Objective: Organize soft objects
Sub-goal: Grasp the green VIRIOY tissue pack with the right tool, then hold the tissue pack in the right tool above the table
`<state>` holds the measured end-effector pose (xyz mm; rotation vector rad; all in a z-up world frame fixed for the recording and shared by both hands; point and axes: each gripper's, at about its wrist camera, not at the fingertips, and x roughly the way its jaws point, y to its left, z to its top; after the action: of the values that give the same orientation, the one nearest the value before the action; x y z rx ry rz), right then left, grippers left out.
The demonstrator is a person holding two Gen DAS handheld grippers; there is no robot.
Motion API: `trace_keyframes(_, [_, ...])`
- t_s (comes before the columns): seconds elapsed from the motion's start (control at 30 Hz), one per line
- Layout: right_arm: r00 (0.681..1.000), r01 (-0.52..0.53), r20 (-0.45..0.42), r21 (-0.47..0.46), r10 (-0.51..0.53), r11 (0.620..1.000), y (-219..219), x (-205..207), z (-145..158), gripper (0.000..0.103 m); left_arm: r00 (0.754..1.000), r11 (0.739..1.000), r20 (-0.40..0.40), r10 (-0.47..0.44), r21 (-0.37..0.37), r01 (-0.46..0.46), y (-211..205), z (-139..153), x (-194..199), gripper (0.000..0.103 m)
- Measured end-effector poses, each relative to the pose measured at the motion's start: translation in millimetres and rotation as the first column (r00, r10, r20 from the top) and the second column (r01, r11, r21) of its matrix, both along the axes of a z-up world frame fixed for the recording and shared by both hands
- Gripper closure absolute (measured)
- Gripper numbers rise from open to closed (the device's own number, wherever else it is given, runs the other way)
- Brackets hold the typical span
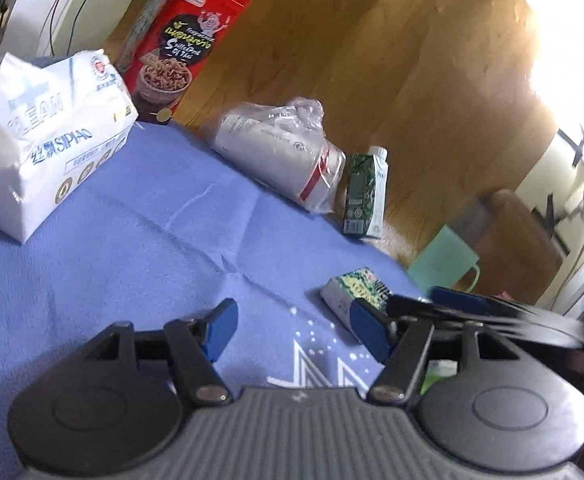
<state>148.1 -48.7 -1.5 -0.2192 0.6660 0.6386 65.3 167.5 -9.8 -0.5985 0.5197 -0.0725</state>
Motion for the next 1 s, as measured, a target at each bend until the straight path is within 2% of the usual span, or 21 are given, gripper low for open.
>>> trace_keyframes(0.1, [1.000, -0.010, -0.022, -0.139, 0.007, 0.990, 24, 23, -15, 0.007, 1.000, 1.000, 0.008, -0.006, -0.026, 0.006, 3, 0, 0, 0.040])
trace_keyframes(0.13, [0.999, -0.018, -0.032, -0.152, 0.013, 0.988, 27, 28, -18, 0.005, 1.000, 1.000, 0.011, -0.008, -0.029, 0.008, 2, -1, 1, 0.040])
trace_keyframes(0.2, [0.995, -0.045, -0.094, -0.133, 0.033, 0.990, 25, 33, -21, 0.006, 1.000, 0.999, 0.016, -0.011, -0.032, 0.012, 2, -2, 0, 0.037])
trace_keyframes(0.23, [0.991, -0.057, -0.124, -0.130, 0.040, 0.990, 26, 34, -23, 0.008, 1.000, 0.999, 0.018, -0.011, -0.032, 0.012, 2, -2, -1, 0.037])
trace_keyframes(0.27, [0.989, -0.067, -0.140, -0.131, 0.048, 0.989, 26, 33, -25, 0.021, 1.000, 0.999, 0.020, -0.012, -0.033, 0.012, 2, -2, -1, 0.037])
trace_keyframes(0.37, [0.988, -0.083, -0.138, -0.127, 0.065, 0.988, 31, 22, -26, 0.025, 1.000, 0.999, 0.024, -0.011, -0.040, 0.012, 3, -2, -3, 0.037])
trace_keyframes(0.67, [0.980, -0.194, 0.000, -0.173, 0.197, 0.966, 26, -68, -17, 0.026, 0.999, 1.000, 0.027, -0.018, -0.026, 0.018, -2, 1, -8, 0.037])
trace_keyframes(0.83, [0.975, -0.220, -0.010, -0.114, 0.220, 0.969, 3, -111, -15, 0.026, 0.998, 0.998, 0.037, -0.045, 0.048, 0.043, -14, 6, -9, 0.034])
trace_keyframes(1.0, [0.985, -0.170, 0.004, -0.045, 0.171, 0.984, -14, -130, -21, 0.025, 0.997, 0.992, 0.035, -0.067, 0.113, 0.063, -26, 9, -10, 0.034])
